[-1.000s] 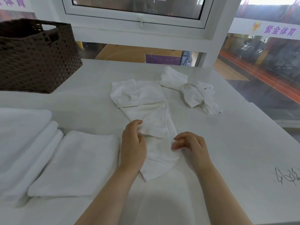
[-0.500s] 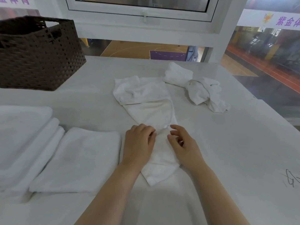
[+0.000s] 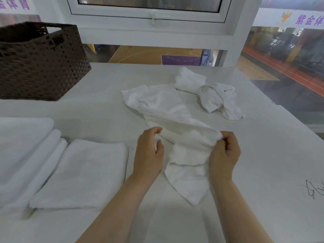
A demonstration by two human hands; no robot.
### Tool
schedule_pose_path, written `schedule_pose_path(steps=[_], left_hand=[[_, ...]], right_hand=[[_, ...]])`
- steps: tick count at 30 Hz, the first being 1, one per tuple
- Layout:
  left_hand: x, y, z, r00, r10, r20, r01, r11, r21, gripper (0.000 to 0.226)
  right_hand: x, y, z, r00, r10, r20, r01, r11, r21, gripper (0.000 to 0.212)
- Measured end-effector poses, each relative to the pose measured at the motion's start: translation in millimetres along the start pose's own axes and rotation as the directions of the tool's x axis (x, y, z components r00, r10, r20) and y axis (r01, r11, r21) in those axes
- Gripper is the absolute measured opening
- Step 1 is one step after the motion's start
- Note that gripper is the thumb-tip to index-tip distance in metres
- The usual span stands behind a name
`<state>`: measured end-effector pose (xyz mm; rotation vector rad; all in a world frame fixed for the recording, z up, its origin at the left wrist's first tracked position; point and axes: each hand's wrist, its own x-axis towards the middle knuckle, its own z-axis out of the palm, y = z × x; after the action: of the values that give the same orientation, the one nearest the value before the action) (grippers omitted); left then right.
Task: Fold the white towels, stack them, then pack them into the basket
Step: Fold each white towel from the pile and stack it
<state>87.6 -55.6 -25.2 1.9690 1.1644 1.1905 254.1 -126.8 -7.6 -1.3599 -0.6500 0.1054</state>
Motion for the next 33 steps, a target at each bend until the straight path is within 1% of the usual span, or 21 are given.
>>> schedule_pose_path(steps=[1,2,3,5,7,9,10,12,13,15,16,17,19,21,23,24,26,27,29,31,33], left_hand=[[1.6,0.0,-0.9,0.998,-0.052,-0.025,0.051,0.999,-0.010,0.042],[2.7,-0.6,-1.4,0.996,-0.089,-0.032,0.089,0.996,-0.012,0.049],[2.6,-2.0,-1.3,0.993,-0.114,-0.019,0.114,0.993,0.004,0.055],[0.9,-3.7,1.6,0.990,-0.128,0.056,0.123,0.989,0.081,0.067],[3.3,-0.7,8.4,0.987,-0.106,0.117,0.090,0.986,0.140,0.075],[14.2,6.0,17.3,0.991,-0.068,0.118,0.042,0.978,0.206,0.076],[22.6,8.6,22.1,0.992,-0.057,0.115,0.025,0.964,0.265,0.073],[41.4,9.9,28.4,0.986,-0.088,0.143,0.025,0.918,0.395,0.061],[49.3,8.4,29.3,0.982,-0.109,0.154,0.032,0.902,0.430,0.050],[59.7,7.2,26.4,0.988,-0.080,0.131,0.016,0.902,0.431,0.021],[61.4,8.3,24.4,0.991,-0.045,0.126,-0.012,0.908,0.418,0.014],[61.8,9.8,23.3,0.991,-0.006,0.135,-0.050,0.914,0.403,0.014],[60.8,10.1,23.4,0.982,0.027,0.189,-0.097,0.922,0.374,0.015],[62.4,2.9,24.7,0.972,0.013,0.233,-0.118,0.889,0.442,0.012],[68.4,-13.3,24.9,0.952,-0.051,0.301,-0.138,0.807,0.575,0.035],[73.7,-20.6,22.4,0.948,-0.084,0.308,-0.137,0.765,0.629,0.044],[87.3,-31.2,15.3,0.947,-0.107,0.303,-0.144,0.702,0.698,0.052],[94.4,-34.2,11.6,0.942,-0.109,0.316,-0.163,0.677,0.718,0.050],[107.5,-37.9,4.6,0.929,-0.091,0.360,-0.219,0.649,0.728,0.032],[113.5,-36.5,-1.3,0.917,-0.053,0.396,-0.274,0.637,0.720,0.019],[112.3,-29.1,-3.5,0.897,-0.042,0.441,-0.319,0.628,0.710,0.021]], right_hand=[[1.4,-1.4,-2.8,0.996,-0.058,-0.062,0.058,0.998,-0.008,0.024],[3.0,-0.3,-5.5,0.990,-0.113,-0.088,0.111,0.994,-0.026,0.023],[4.3,1.5,-7.7,0.983,-0.164,-0.079,0.161,0.986,-0.047,0.023],[5.7,7.6,-9.3,0.969,-0.247,0.002,0.247,0.966,-0.072,0.025],[4.2,11.5,-7.4,0.935,-0.328,0.133,0.340,0.937,-0.079,0.023],[0.9,12.8,-3.7,0.876,-0.397,0.273,0.436,0.894,-0.100,0.021],[0.3,13.6,-2.8,0.857,-0.411,0.312,0.461,0.881,-0.105,0.022],[1.1,13.1,-4.4,0.867,-0.392,0.309,0.436,0.896,-0.086,0.022],[1.8,12.6,-6.1,0.878,-0.375,0.296,0.415,0.906,-0.083,0.022],[1.3,10.4,-6.6,0.884,-0.356,0.303,0.412,0.899,-0.149,0.021],[-0.1,10.0,-5.6,0.879,-0.343,0.332,0.424,0.880,-0.215,0.022],[-1.2,9.7,-3.6,0.874,-0.312,0.372,0.429,0.856,-0.289,0.023],[-1.9,9.2,0.0,0.871,-0.202,0.447,0.401,0.818,-0.412,0.031],[-1.1,8.4,0.8,0.874,-0.119,0.472,0.357,0.815,-0.456,0.035],[0.1,7.8,-0.1,0.885,-0.102,0.455,0.336,0.815,-0.472,0.037],[0.8,7.9,-0.3,0.893,-0.090,0.440,0.321,0.813,-0.486,0.037],[2.6,8.7,0.3,0.920,-0.051,0.389,0.267,0.808,-0.526,0.035],[3.8,9.3,0.9,0.934,-0.036,0.355,0.238,0.804,-0.545,0.034],[5.5,10.7,1.6,0.952,-0.022,0.306,0.202,0.795,-0.572,0.033],[5.4,13.1,1.7,0.949,-0.044,0.313,0.226,0.786,-0.576,0.033],[4.8,15.5,2.2,0.931,-0.097,0.352,0.293,0.774,-0.561,0.033]])
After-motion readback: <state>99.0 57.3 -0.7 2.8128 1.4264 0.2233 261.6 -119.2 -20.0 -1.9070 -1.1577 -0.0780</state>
